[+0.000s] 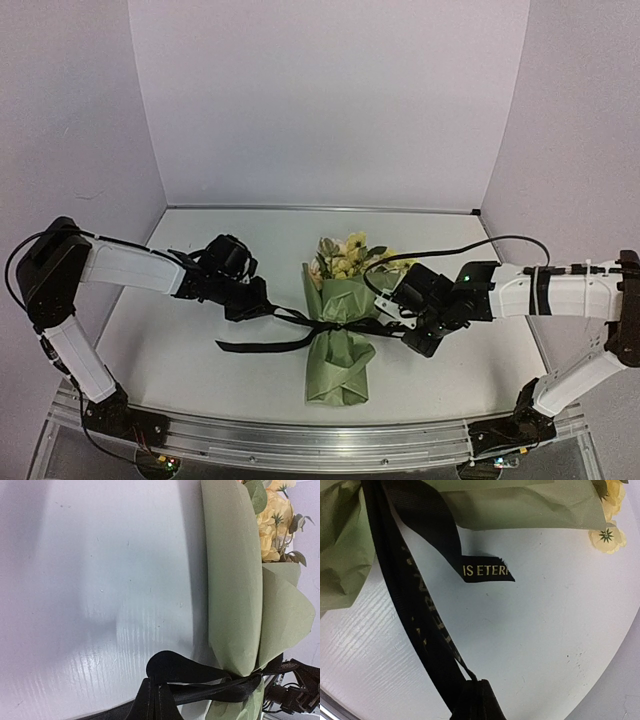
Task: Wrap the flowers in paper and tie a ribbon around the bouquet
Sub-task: Tie the half-tied ribbon around the folded bouquet.
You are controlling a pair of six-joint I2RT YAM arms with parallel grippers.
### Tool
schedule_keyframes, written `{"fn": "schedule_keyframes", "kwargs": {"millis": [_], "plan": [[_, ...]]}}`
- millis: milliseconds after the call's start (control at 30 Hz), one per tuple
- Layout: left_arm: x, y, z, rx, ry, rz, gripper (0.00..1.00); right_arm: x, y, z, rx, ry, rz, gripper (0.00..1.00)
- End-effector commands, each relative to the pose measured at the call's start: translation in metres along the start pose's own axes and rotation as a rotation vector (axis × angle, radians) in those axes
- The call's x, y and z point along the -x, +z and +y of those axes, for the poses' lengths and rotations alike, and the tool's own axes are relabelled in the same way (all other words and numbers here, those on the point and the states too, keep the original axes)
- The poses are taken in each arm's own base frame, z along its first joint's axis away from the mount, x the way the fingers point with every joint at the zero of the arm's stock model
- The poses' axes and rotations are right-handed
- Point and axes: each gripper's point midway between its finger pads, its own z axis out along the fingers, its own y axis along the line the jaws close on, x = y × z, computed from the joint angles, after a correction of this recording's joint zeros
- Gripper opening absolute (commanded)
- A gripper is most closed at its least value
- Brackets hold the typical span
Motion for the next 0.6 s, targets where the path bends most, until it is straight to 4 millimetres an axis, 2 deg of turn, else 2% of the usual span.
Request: {"fn": "schedule_keyframes", "kwargs": {"millis": [0,100,267,400,433,567], "plan": [[0.025,-0.022,0.065,0.181,-0.050,-0.095,0.00,-0.057,0.003,-0.009,-0.042,-0.099,0.216,0.00],[0.027,-0.024,0.067,0.170,-0.047,-0.096,0.00,-0.059,0.009,0.000,-0.009,-0.074,0.227,0.00],[0.011,-0.014,0.039,0.087,0.032,-0.042,0.00,-0.054,0.015,0.015,0.068,0.051,0.204,0.00],[-0.009,-0.005,0.020,0.078,0.106,-0.005,0.00,-0.040,0.008,0.024,0.133,0.181,0.148,0.02],[-0.012,-0.003,0.018,0.081,0.112,-0.001,0.00,-0.037,0.006,0.026,0.146,0.211,0.135,0.06],[-0.013,-0.004,0.013,0.091,0.127,-0.013,0.02,-0.023,-0.004,0.028,0.189,0.315,0.072,0.38]]}}
